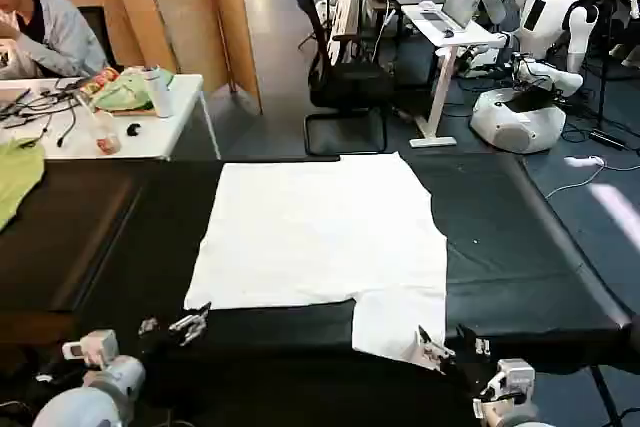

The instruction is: Fold and organize the clothes.

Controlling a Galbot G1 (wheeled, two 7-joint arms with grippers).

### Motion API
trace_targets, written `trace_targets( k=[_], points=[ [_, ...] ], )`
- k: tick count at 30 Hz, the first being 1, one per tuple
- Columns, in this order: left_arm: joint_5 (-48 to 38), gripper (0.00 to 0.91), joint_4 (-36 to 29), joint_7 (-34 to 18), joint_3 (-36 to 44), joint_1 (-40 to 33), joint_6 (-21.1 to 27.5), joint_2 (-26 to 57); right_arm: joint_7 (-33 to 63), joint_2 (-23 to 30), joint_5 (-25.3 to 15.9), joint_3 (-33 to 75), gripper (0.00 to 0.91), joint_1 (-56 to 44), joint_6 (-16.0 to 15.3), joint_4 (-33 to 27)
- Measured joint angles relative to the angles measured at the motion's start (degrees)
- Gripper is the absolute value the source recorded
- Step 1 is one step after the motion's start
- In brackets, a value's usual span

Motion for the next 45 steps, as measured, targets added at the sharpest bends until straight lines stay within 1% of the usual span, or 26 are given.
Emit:
trace_targets(
  k=[5,6,7,8,9,10,11,12,14,15,20,23,26,34,36,40,42,45],
  points=[
    [0.8,0.878,0.3,0.1,0.1,-0.4,0.5,-0.3,0.2,0.2,-1.0,-0.5,0.878,0.1,0.0,-0.6],
    [1.1,0.878,0.3,0.1,0.2,-0.4,0.5,-0.3,0.3,0.3,-1.1,-0.6,0.809,0.1,0.0,-0.7],
    [1.4,0.751,0.4,0.2,0.3,-0.3,0.5,-0.3,0.6,0.3,-1.1,-0.7,0.790,0.1,-0.1,-0.7],
    [1.6,0.390,0.4,0.2,0.5,-0.3,0.5,-0.3,0.8,0.4,-1.1,-0.8,0.722,0.1,-0.1,-0.8],
    [1.8,0.137,0.5,0.2,0.6,-0.3,0.6,-0.4,0.9,0.4,-1.1,-0.9,0.585,0.1,-0.1,-0.9],
    [2.1,0.098,0.7,0.2,0.7,-0.4,0.6,-0.4,1.0,0.5,-1.1,-1.0,0.566,0.1,-0.1,-0.9],
    [2.3,0.029,0.9,0.2,0.8,-0.5,0.5,-0.5,1.1,0.6,-1.2,-1.1,0.400,0.0,-0.1,-0.9],
    [2.4,0.000,1.1,0.2,0.9,-0.6,0.5,-0.5,1.2,0.6,-1.4,-1.2,0.234,0.0,-0.1,-0.9],
    [2.6,0.000,1.2,0.2,1.0,-0.6,0.3,-0.6,1.3,0.7,-1.5,-1.4,0.088,-0.1,-0.1,-1.1],
    [2.7,0.000,1.2,0.1,1.2,-0.5,0.2,-0.6,1.4,0.8,-1.6,-1.4,0.068,-0.1,-0.1,-1.2],
    [3.8,0.000,1.8,-0.1,1.7,-0.7,0.1,-0.6,1.7,0.9,-1.7,-1.3,0.049,-0.6,-0.4,-0.6],
    [4.5,0.000,1.5,-0.1,1.9,-0.2,-0.1,-0.8,1.8,0.9,-1.7,-0.8,0.000,-1.4,-0.5,0.4],
    [5.3,0.000,0.4,-0.6,1.9,0.8,-0.2,-1.1,2.2,1.0,-1.6,-0.1,0.000,-2.6,-0.6,2.3],
    [6.5,0.000,-6.2,-2.3,-0.1,6.7,-0.4,-2.5,2.9,1.2,-1.5,0.6,0.000,-6.0,-0.5,8.0],
    [6.5,0.000,-8.3,-2.5,-0.8,8.6,-0.7,-2.5,2.7,1.0,-0.9,1.0,0.000,-5.8,0.6,8.3],
    [7.6,0.000,-10.5,-3.1,-1.4,9.5,-2.1,-3.1,1.8,0.0,2.3,1.9,0.000,-3.2,3.6,7.7],
    [8.0,0.000,-10.6,-3.1,-1.2,9.1,-3.6,-3.5,1.0,-0.7,2.9,1.8,0.000,-1.1,5.2,6.1],
    [9.6,0.000,-9.5,-2.9,-0.3,7.0,-6.5,-4.1,0.0,-2.3,4.2,0.9,0.000,3.6,7.5,1.8]
  ],
)
